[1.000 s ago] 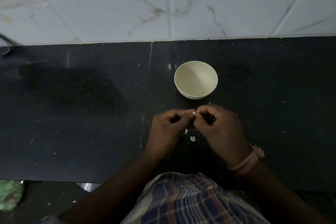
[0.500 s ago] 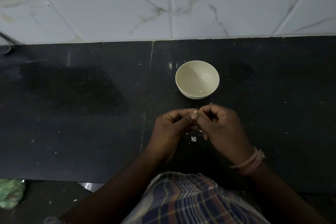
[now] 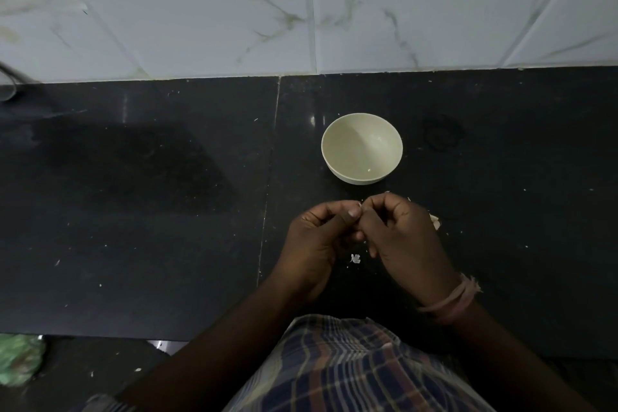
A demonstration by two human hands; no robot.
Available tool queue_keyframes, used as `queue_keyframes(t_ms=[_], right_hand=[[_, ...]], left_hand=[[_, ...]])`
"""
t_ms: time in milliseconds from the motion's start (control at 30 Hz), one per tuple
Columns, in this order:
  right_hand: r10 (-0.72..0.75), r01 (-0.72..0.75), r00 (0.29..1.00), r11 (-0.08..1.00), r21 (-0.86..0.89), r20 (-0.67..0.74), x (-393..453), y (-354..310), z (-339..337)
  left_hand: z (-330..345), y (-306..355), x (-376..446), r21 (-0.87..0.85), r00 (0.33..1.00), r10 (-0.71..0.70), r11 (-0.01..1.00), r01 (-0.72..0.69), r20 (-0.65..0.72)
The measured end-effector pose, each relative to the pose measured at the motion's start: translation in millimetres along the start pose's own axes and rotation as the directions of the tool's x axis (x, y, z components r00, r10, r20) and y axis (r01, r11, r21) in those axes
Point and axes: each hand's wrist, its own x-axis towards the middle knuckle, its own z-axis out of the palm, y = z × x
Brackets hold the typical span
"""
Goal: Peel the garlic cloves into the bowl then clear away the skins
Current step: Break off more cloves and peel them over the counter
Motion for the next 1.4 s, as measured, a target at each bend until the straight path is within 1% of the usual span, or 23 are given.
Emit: queue_keyframes(t_ms=[100, 200, 300, 400, 533, 633, 733, 800, 900, 1033, 1100, 1167, 1233, 1300, 1400], right_hand=[[0.043, -0.043, 0.999, 0.997, 0.062, -0.011, 2.1, -0.9, 1.0], [0.053, -0.052, 0.998, 0.996, 0.072, -0.017, 3.5, -1.3, -0.2], [0.04, -0.04, 0.999, 0.999, 0.029, -0.02, 3.5, 0.7, 0.7], [0.009, -0.01, 0.999, 1.0, -0.016, -0.054, 4.2, 3.7, 2.2], [0.006, -0.008, 0.997, 1.0, -0.029, -0.077, 5.0, 5.1, 3.3], [0.012, -0.013, 0.996, 1.0, -0.007, -0.083, 5.0, 3.1, 3.7], [0.035, -0.031, 0.995, 0.998, 0.048, -0.089, 5.5, 2.4, 3.2], [0.027, -0.022, 0.994, 0.998, 0.051, -0.106, 4.7, 1.9, 2.4], [-0.023, 0.02, 0.99, 0.999, -0.028, -0.142, 3.3, 2.3, 0.5], [-0.047, 0.034, 0.974, 0.997, -0.064, -0.221, 5.0, 7.2, -0.8], [-0.096, 0.065, 0.965, 0.989, -0.132, -0.243, 5.6, 8.5, -2.0], [-0.184, 0.114, 0.953, 0.954, -0.279, -0.239, 5.4, 11.0, -3.0], [-0.253, 0.159, 0.942, 0.914, -0.374, -0.218, 6.3, 16.5, -2.3], [-0.266, 0.172, 0.947, 0.894, -0.414, -0.182, 6.3, 20.2, 0.0], [-0.303, 0.213, 0.94, 0.882, -0.421, -0.159, 4.1, 19.7, 1.3]], left_hand=[[-0.2, 0.0, 0.7, -0.018, 1.0, -0.011, 1.0, 0.011, 0.003], [-0.5, 1.8, 0.1, -0.012, 1.0, -0.007, 1.0, 0.008, 0.014], [-0.1, 1.9, 0.3, 0.075, 0.999, 0.039, 0.996, -0.04, 0.006], [-0.9, 1.4, 0.7, 0.154, 0.997, 0.075, 0.985, -0.073, -0.004], [-1.7, 1.0, 1.1, 0.195, 0.994, 0.105, 0.976, -0.099, -0.024], [-1.5, 1.0, 1.9, 0.174, 0.994, 0.105, 0.98, -0.099, -0.026], [-0.6, 2.0, 1.6, 0.107, 0.996, 0.08, 0.991, -0.077, -0.027], [-0.4, 2.4, 1.6, 0.053, 0.997, 0.065, 0.997, -0.063, -0.031], [-1.2, 1.7, 3.1, 0.002, 0.997, 0.06, 0.998, -0.06, -0.045], [-2.8, 0.0, 5.5, -0.026, 0.996, 0.074, 0.997, -0.075, -0.048], [-4.4, -0.7, 5.5, -0.035, 0.997, 0.074, 0.997, -0.076, -0.038], [-5.7, -1.7, 5.7, -0.033, 0.996, 0.076, 0.996, -0.077, -0.041], [-6.3, -2.9, 5.7, -0.026, 0.995, 0.08, 0.996, -0.081, -0.058], [-7.2, -3.3, 6.0, -0.019, 0.994, 0.086, 0.996, -0.088, -0.071], [-8.4, -2.9, 5.4, 0.029, 0.993, 0.091, 0.996, -0.089, -0.075]])
